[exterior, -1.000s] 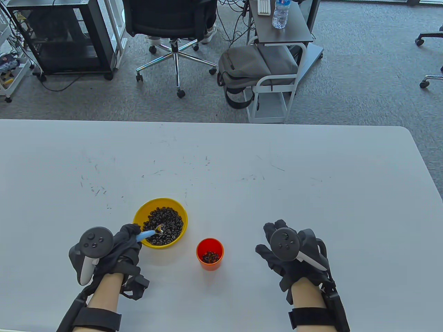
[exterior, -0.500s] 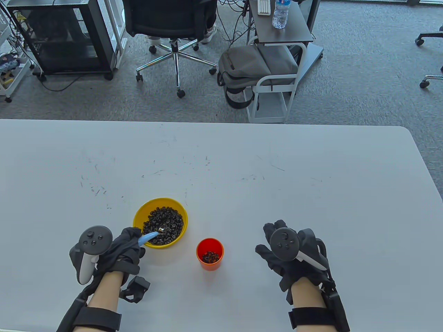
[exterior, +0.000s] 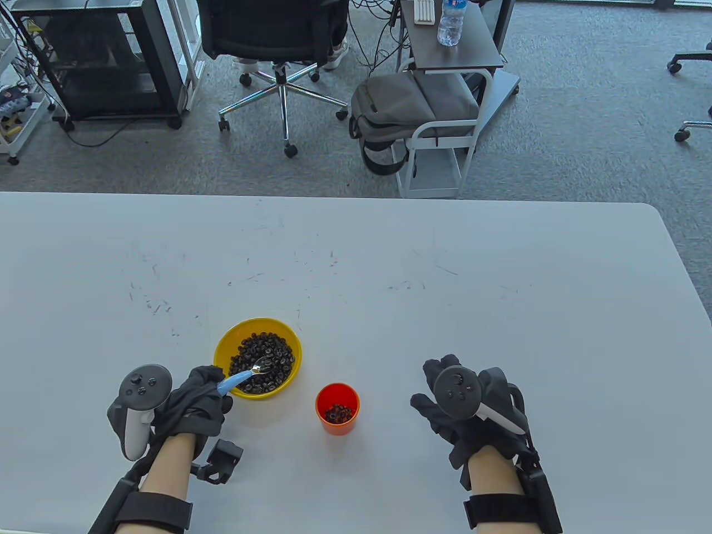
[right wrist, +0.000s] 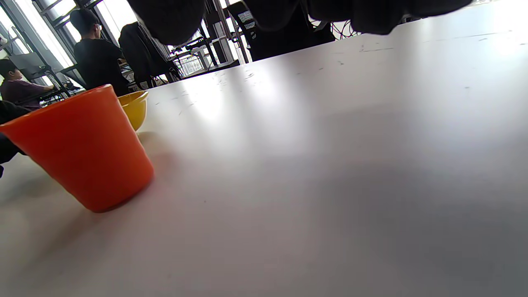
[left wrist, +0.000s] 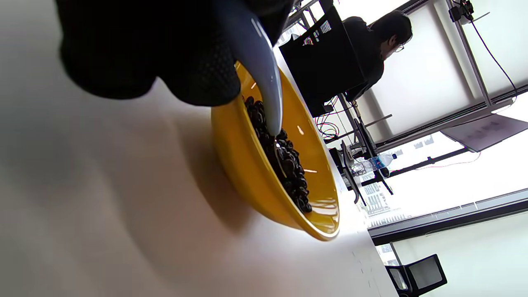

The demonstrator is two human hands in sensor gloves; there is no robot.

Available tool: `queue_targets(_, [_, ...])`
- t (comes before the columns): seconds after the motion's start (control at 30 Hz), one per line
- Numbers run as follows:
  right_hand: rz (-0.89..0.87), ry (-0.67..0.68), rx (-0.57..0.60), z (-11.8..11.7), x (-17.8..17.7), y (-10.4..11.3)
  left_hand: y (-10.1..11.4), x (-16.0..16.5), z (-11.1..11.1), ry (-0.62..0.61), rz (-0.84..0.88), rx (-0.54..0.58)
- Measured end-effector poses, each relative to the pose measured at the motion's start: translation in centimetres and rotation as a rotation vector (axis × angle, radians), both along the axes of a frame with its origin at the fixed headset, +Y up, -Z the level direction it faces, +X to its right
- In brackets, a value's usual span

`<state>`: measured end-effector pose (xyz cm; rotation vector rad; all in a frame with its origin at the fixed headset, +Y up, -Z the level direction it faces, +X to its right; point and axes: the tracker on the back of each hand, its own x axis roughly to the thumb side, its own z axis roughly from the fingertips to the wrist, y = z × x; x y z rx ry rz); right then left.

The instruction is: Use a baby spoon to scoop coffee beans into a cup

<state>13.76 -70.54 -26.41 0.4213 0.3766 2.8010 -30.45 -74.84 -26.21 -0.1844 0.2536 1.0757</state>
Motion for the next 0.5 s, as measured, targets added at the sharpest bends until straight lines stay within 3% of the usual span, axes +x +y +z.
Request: queue_targets(0.5, [0.003,0.000,0.001,0.0,0.1,0.0,1.2,0.8,0.2,-0.047,0.049,0.078])
